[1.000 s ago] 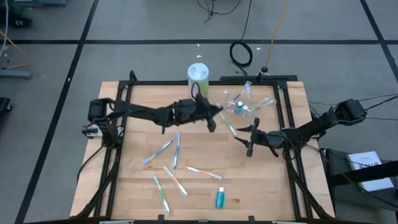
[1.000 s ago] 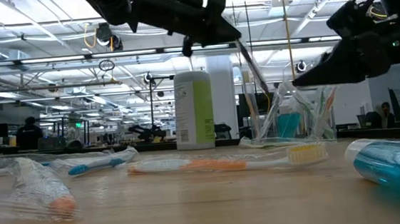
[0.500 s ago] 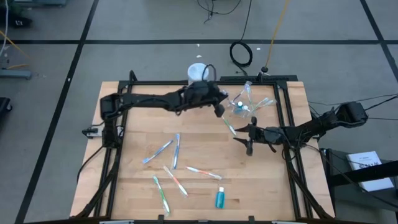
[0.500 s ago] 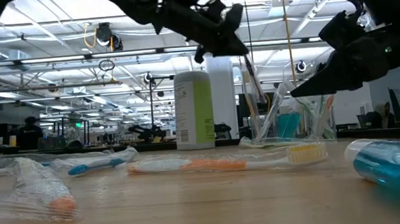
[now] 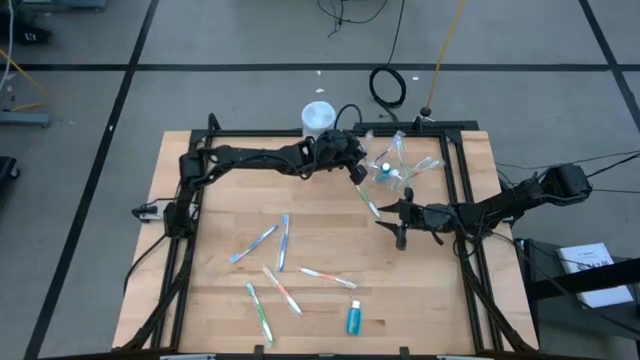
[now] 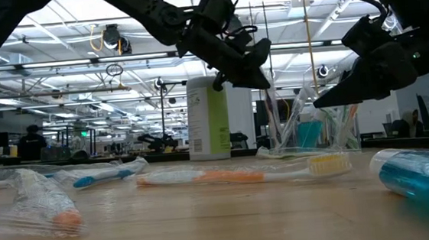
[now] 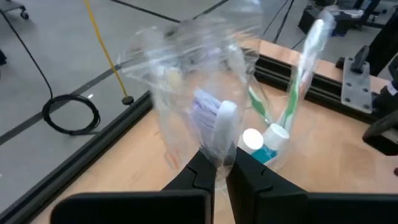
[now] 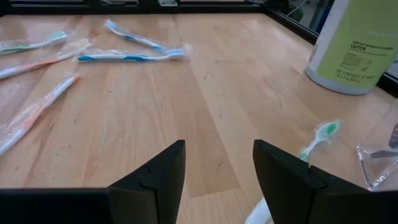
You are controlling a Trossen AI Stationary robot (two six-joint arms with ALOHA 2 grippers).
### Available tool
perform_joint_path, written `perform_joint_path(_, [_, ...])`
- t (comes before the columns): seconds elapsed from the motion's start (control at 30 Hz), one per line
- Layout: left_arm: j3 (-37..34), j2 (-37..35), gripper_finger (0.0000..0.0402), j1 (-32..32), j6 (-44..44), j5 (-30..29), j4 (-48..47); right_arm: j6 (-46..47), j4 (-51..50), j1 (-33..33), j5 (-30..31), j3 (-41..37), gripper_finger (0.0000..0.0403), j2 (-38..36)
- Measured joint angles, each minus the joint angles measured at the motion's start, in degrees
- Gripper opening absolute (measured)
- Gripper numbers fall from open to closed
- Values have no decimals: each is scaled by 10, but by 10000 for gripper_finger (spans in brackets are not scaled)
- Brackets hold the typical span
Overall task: Pick & Place toothbrushing station
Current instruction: Put the purple toothbrush into the transparent organizer
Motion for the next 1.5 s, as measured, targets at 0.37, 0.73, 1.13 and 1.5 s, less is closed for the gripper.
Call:
perform_joint_path(0.37, [0,8,23,8,1,0,-23,0,0,0,0,0,183,0])
perform_joint_path(0.73, [-1,12,24,5,35,1,2,0,0,0,0,0,183,0])
perform_joint_path(1.13, [-1,12,105,3,81,31,-7,-2,0,0,0,0,183,0])
perform_joint_path(1.5, [-1,-17,156,-4,117,16,-16,-2,-1,0,0,0,183,0])
